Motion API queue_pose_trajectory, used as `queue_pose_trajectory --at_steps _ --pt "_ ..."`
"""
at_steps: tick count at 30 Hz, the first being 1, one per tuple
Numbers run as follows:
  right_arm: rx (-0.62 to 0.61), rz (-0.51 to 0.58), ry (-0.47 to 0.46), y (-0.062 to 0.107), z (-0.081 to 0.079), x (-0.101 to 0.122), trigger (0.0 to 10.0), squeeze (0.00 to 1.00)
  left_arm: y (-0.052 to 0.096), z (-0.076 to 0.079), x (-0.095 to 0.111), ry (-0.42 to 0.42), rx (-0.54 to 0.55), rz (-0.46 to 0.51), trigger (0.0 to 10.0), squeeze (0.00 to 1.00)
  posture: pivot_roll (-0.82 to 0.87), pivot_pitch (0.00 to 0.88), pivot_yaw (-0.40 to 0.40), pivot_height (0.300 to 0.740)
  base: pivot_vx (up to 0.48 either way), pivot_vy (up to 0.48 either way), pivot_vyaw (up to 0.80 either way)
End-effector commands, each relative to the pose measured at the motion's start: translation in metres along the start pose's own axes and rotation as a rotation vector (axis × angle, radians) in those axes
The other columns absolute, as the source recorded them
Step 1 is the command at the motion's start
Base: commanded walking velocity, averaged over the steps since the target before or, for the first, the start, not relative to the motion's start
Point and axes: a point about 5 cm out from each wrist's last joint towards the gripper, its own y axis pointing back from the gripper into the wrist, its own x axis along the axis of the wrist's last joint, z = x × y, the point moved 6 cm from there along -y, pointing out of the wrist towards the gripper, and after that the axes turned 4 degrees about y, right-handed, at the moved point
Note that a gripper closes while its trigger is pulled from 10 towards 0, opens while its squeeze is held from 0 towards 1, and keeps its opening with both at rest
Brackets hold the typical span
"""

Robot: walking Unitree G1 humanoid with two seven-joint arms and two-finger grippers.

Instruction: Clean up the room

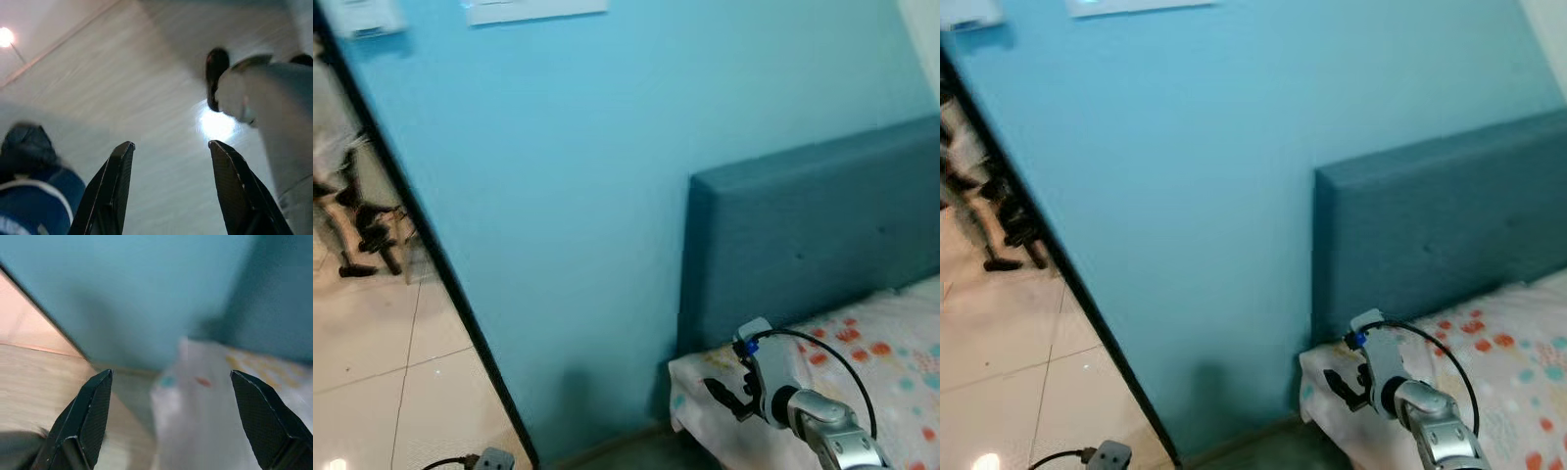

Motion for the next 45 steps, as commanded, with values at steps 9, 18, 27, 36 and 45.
queue_pose_trajectory --at_steps 9,18,27,36,45 --pt "-0.077 -0.021 0.008 -0.001 0.015 0.009 10.0 0.0 0.0 0.002 -0.003 0.028 0.0 -0.015 10.0 0.0 -0.08 0.0 0.05 0.74 0.0 -0.42 0.0" --pt "0.101 -0.079 0.076 0.0 -0.02 0.006 10.0 0.0 -0.002 0.006 -0.003 0.034 0.011 -0.017 10.0 0.0 -0.08 0.0 0.047 0.715 0.0 0.0 0.0" --pt "0.243 -0.071 0.093 0.005 -0.047 0.011 10.0 0.0 -0.003 0.011 -0.003 0.025 0.012 -0.022 10.0 0.0 -0.08 0.0 0.046 0.68 0.0 0.0 0.0" --pt "0.149 -0.043 0.087 0.003 -0.03 0.02 10.0 0.0 -0.002 0.008 -0.005 0.049 0.034 -0.035 10.0 0.0 -0.08 0.0 0.042 0.665 -0.173 0.256 0.0" --pt "0.118 -0.034 0.081 0.005 -0.027 0.023 10.0 0.0 0.001 -0.009 -0.005 0.044 0.063 -0.029 10.0 0.0 -0.09 0.0 0.041 0.665 -0.058 0.08 0.0"
